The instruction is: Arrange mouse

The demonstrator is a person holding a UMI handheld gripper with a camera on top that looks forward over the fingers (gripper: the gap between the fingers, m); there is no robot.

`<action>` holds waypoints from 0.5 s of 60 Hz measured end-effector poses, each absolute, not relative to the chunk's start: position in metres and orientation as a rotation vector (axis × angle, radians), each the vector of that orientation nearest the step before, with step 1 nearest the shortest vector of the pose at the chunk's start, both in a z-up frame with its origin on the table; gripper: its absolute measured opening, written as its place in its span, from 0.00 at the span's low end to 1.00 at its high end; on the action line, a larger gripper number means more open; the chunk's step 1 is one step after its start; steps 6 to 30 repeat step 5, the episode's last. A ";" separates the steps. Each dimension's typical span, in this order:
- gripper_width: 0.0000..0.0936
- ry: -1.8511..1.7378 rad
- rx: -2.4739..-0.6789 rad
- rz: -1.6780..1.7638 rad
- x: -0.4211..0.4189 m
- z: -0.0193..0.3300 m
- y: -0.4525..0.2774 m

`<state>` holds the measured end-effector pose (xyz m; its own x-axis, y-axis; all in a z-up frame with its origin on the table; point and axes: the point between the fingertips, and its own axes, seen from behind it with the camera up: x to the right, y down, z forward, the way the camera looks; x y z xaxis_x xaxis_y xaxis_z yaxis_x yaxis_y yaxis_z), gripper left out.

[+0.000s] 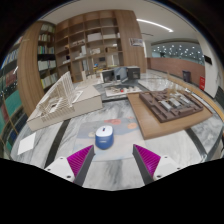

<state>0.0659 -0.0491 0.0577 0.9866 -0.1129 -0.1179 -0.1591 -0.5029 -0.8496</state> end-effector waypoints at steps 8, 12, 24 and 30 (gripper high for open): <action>0.89 0.271 -2.066 0.019 0.090 0.057 -0.084; 0.89 0.271 -2.066 0.019 0.090 0.057 -0.084; 0.89 0.271 -2.066 0.019 0.090 0.057 -0.084; 0.89 0.271 -2.066 0.019 0.090 0.057 -0.084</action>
